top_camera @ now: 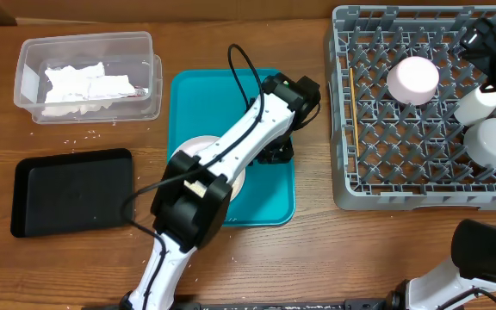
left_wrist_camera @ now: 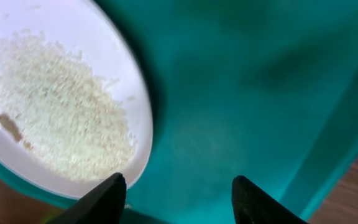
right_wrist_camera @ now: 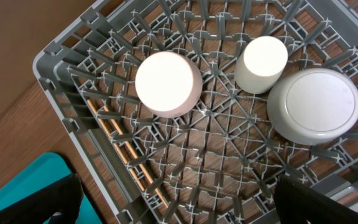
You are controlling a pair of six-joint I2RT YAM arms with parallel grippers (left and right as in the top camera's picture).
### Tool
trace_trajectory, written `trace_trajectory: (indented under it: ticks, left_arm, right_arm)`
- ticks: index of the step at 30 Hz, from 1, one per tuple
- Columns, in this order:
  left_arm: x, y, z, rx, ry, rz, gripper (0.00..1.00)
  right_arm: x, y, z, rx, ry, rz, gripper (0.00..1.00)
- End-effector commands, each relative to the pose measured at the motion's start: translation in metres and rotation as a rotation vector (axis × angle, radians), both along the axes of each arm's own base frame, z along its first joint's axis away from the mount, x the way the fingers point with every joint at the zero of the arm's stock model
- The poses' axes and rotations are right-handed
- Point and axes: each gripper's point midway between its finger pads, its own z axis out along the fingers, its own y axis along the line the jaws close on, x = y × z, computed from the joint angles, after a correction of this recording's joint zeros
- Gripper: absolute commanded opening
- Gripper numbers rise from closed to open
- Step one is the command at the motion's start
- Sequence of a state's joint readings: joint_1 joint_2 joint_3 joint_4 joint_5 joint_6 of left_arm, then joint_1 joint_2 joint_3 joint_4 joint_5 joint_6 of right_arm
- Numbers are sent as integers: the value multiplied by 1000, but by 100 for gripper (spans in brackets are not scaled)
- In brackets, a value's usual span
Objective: Sort waste into correct bins and load items into the dishwasher
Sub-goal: 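Reach the left gripper to the white rice plate and grip its rim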
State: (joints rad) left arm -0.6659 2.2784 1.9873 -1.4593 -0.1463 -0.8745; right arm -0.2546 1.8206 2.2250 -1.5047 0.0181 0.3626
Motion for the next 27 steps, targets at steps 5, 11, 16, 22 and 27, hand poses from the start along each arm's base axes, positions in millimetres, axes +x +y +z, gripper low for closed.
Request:
trace_trajectory:
  ticks: [5,11,16,22,27]
  left_arm:
    - [20,25,-28,-6,55,8,57]
    - [24,35,-33,15,48,26,57]
    - [14,33,-53,-13,86,32,53]
    - [10,33,-57,-9,98,29,50]
    - [9,32,-57,-8,98,27,19]
  right_arm:
    - [-2,-2,11,-11,-31,-10,100]
    - [-2,-2,11,-11,-31,-10,100]
    - [-2,-2,11,-11,-31,-10,100]
    - [-2,-2,11,-11,-31,-10,100]
    - [-2,-2,11,-12,-31,-11,100]
